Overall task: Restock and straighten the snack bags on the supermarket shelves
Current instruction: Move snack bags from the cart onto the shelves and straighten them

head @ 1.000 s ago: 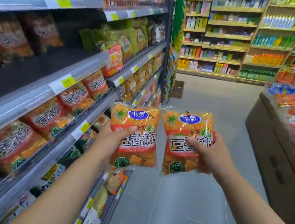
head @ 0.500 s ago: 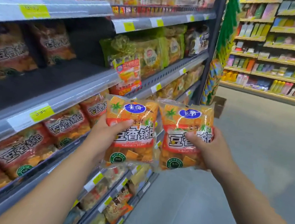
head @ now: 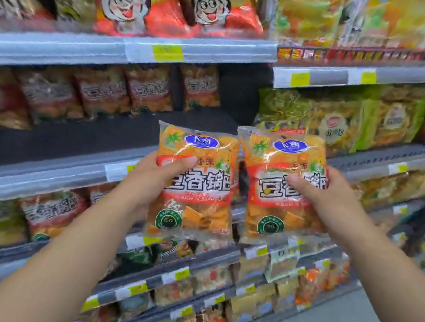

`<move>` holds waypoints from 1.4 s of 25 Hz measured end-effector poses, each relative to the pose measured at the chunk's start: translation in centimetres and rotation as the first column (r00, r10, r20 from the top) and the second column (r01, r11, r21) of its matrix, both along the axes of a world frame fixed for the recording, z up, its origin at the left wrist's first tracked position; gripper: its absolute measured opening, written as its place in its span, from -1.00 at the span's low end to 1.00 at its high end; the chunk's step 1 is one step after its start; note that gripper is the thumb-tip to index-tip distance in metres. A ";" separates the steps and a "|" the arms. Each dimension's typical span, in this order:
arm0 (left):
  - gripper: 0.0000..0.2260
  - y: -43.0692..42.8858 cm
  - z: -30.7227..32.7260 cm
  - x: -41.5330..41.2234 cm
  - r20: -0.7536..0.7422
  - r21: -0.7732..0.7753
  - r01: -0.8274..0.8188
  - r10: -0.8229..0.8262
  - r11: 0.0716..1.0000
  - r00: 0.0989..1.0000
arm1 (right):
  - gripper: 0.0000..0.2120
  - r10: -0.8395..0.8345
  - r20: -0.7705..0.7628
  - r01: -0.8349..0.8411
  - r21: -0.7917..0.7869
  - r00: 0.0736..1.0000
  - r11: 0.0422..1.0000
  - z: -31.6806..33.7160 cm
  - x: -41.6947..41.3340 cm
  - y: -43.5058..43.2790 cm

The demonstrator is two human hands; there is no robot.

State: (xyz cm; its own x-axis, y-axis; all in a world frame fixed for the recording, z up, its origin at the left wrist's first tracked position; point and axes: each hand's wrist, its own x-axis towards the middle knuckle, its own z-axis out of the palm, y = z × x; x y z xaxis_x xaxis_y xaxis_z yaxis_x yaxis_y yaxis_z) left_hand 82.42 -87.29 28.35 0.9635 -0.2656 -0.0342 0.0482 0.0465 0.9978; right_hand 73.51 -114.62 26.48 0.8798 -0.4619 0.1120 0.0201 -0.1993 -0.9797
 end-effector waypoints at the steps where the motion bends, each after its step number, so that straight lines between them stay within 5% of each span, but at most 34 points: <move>1: -0.55 0.5 0.7 0.5 -0.001 0.006 -0.022 0.022 1.000 1.000 | -0.45 0.034 0.010 -0.034 -0.001 0.999 0.999 0.3 1.5 0.2; 6: -0.49 2.7 3.0 3.5 -0.010 0.052 -0.111 0.112 0.992 0.994 | -0.33 0.187 0.056 -0.187 -0.004 0.981 0.982 2.5 7.7 1.8; 10: -0.53 3.6 4.8 6.0 -0.004 0.054 -0.142 0.143 0.988 0.990 | -0.46 0.273 0.050 -0.275 0.028 0.961 0.961 4.2 12.0 2.3; 18: -0.66 3.8 6.7 10.7 -0.015 0.063 -0.363 0.365 0.929 0.931 | -0.12 0.374 0.028 -0.372 -0.037 0.927 0.927 5.3 20.2 3.2; 24: -0.58 2.8 6.9 12.6 -0.029 0.008 -0.443 0.443 0.896 0.896 | 0.05 0.445 0.001 -0.445 -0.028 0.896 0.895 6.5 24.0 3.2; 31: -0.59 2.4 5.9 12.8 -0.049 0.069 -0.365 0.369 0.928 0.928 | -0.02 0.386 0.080 -0.390 0.051 0.919 0.919 5.8 26.4 2.9; 35: -0.56 2.4 5.7 13.6 -0.012 0.024 -0.435 0.436 0.900 0.900 | -0.25 0.586 -0.009 -0.585 0.028 0.810 0.810 6.1 26.1 1.9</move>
State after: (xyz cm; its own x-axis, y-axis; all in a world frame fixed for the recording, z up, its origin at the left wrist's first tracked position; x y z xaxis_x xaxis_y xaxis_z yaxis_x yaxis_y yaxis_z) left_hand 96.02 -84.94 34.02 0.9820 0.1814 -0.0524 0.0447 0.0462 0.9979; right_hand 99.65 -112.73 32.63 0.9861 0.1390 0.0912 0.1098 -0.1326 -0.9851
